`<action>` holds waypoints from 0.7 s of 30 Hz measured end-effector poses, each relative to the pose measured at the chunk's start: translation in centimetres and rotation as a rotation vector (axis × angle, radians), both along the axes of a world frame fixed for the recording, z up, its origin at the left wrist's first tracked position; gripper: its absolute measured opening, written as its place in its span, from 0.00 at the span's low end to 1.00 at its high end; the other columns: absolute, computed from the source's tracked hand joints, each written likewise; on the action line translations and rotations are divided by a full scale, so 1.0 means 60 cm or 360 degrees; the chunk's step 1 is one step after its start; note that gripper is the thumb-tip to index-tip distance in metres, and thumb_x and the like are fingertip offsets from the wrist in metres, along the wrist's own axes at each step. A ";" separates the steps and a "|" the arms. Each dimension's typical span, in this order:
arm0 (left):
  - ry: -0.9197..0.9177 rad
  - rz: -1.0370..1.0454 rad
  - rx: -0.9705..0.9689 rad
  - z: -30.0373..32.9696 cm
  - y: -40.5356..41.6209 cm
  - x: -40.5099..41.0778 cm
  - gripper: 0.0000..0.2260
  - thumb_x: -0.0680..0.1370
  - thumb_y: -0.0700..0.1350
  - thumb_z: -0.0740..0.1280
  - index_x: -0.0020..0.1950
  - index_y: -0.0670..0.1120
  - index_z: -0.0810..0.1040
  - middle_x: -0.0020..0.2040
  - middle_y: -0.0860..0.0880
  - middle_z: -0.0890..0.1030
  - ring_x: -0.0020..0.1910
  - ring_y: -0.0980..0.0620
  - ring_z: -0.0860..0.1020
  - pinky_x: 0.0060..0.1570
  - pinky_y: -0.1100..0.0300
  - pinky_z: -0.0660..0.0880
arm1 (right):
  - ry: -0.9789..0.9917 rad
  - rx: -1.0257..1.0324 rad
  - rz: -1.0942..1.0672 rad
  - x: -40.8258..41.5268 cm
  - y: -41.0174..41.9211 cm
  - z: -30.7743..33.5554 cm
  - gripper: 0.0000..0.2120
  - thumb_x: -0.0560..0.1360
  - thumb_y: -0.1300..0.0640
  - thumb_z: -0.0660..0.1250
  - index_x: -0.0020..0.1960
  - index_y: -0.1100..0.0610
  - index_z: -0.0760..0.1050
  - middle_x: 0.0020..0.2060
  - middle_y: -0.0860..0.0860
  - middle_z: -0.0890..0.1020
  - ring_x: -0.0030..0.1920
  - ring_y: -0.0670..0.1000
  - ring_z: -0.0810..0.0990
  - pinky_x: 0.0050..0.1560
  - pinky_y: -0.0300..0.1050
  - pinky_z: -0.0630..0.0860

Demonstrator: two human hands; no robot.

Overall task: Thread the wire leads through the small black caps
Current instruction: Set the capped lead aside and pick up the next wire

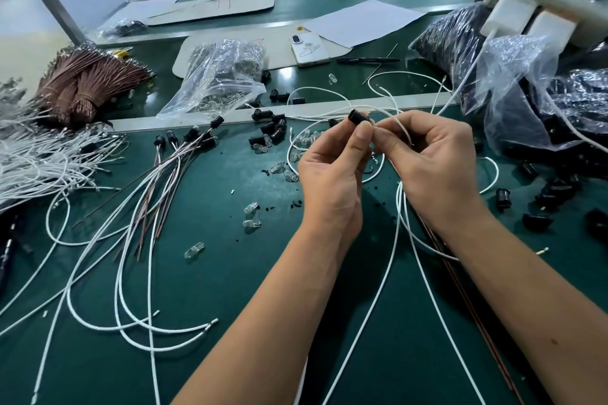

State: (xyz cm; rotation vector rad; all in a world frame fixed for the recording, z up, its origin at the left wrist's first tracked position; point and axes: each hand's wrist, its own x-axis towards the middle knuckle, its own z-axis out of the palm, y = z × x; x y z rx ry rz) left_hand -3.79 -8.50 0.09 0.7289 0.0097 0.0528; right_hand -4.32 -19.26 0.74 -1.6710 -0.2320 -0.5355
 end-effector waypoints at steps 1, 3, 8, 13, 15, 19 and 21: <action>0.0015 0.0005 -0.0002 0.000 0.000 -0.001 0.06 0.76 0.31 0.69 0.50 0.39 0.81 0.42 0.47 0.85 0.42 0.52 0.83 0.48 0.61 0.80 | -0.0005 -0.0025 -0.0025 0.000 0.000 -0.001 0.04 0.76 0.61 0.77 0.43 0.55 0.84 0.35 0.43 0.85 0.37 0.41 0.81 0.44 0.37 0.77; 0.0043 0.0002 0.0036 -0.002 0.001 -0.001 0.06 0.76 0.31 0.69 0.50 0.39 0.81 0.42 0.48 0.85 0.41 0.53 0.83 0.46 0.63 0.80 | -0.0010 -0.0098 -0.0077 0.001 0.000 -0.003 0.03 0.76 0.60 0.77 0.44 0.57 0.84 0.34 0.43 0.85 0.37 0.41 0.81 0.43 0.37 0.77; 0.0098 -0.0089 0.0188 0.007 0.024 0.014 0.04 0.77 0.33 0.70 0.48 0.41 0.82 0.40 0.47 0.85 0.37 0.53 0.82 0.41 0.64 0.79 | 0.0018 -0.0275 -0.0121 0.007 -0.004 -0.002 0.04 0.77 0.62 0.75 0.43 0.57 0.84 0.35 0.45 0.84 0.36 0.40 0.79 0.42 0.34 0.75; 0.0118 -0.0155 0.0255 0.012 0.039 0.021 0.05 0.74 0.33 0.72 0.42 0.42 0.85 0.40 0.46 0.86 0.38 0.52 0.84 0.42 0.64 0.80 | 0.0025 -0.0342 -0.0138 0.007 -0.012 -0.001 0.04 0.77 0.60 0.75 0.43 0.55 0.84 0.33 0.44 0.83 0.35 0.40 0.77 0.41 0.35 0.75; 0.0125 -0.0127 0.0213 0.010 0.033 0.018 0.07 0.76 0.32 0.71 0.42 0.41 0.85 0.39 0.46 0.86 0.38 0.52 0.84 0.42 0.64 0.81 | -0.0004 -0.0356 -0.0145 0.005 -0.011 -0.001 0.04 0.77 0.61 0.75 0.43 0.56 0.84 0.34 0.43 0.83 0.35 0.40 0.77 0.41 0.35 0.75; 0.0106 -0.0001 0.0245 0.003 0.022 0.011 0.05 0.77 0.32 0.70 0.45 0.41 0.84 0.39 0.47 0.86 0.38 0.54 0.84 0.43 0.64 0.81 | -0.0034 -0.0367 -0.0183 0.002 -0.007 -0.003 0.03 0.76 0.60 0.75 0.44 0.58 0.85 0.35 0.44 0.84 0.35 0.40 0.79 0.41 0.36 0.76; 0.0070 0.0041 0.0294 0.002 0.020 0.010 0.06 0.77 0.32 0.71 0.44 0.41 0.84 0.39 0.47 0.86 0.37 0.54 0.83 0.43 0.64 0.80 | -0.0046 -0.0366 -0.0198 0.002 -0.006 -0.004 0.03 0.76 0.60 0.75 0.44 0.57 0.85 0.34 0.43 0.84 0.35 0.39 0.79 0.41 0.35 0.75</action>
